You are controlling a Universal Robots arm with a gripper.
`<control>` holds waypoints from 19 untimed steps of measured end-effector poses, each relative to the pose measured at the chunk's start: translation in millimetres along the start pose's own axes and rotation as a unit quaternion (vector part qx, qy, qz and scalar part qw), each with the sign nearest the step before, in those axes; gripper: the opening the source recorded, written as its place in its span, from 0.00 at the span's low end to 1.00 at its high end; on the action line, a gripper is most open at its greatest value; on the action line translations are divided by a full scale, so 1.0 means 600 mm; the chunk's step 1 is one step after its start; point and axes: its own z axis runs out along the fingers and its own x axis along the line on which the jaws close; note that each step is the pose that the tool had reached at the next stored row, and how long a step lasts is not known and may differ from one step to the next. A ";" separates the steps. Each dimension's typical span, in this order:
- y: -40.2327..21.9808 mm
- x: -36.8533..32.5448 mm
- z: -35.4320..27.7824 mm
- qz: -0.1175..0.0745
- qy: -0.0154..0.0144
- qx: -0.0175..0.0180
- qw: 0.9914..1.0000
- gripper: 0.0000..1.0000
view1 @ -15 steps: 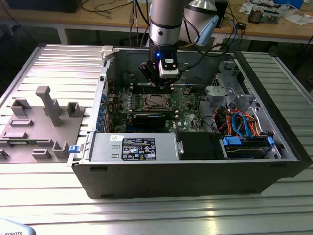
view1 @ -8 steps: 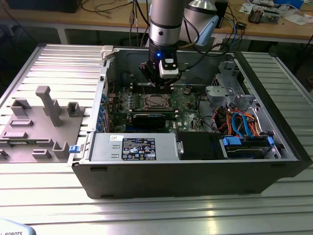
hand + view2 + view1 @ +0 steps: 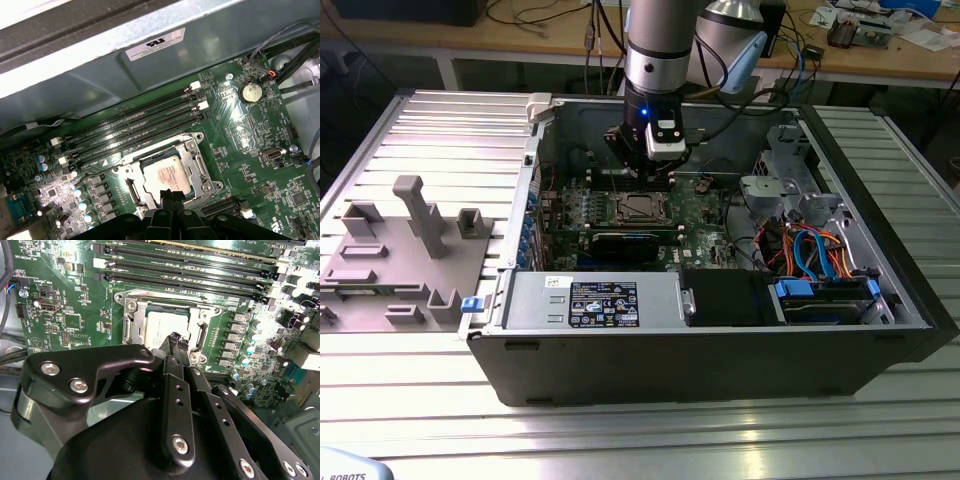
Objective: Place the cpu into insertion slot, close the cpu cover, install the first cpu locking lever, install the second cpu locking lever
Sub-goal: 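Install the first cpu locking lever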
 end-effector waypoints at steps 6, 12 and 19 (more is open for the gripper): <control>0.000 0.000 0.000 -0.002 0.000 0.000 1.000 0.11; 0.000 0.000 0.000 -0.004 0.000 0.000 1.000 0.11; 0.000 0.000 0.000 -0.007 0.000 0.000 1.000 0.11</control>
